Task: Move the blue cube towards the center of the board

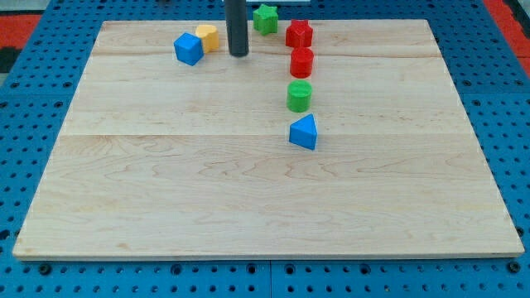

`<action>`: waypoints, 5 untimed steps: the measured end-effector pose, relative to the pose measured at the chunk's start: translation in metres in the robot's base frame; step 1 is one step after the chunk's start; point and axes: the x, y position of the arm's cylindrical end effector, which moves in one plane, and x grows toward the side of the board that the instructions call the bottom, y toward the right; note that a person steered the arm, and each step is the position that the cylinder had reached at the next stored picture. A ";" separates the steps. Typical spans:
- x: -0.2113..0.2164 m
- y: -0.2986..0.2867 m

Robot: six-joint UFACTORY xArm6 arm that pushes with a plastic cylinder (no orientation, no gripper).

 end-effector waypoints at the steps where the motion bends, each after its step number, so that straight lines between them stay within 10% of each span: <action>1: -0.044 -0.028; 5: 0.023 -0.104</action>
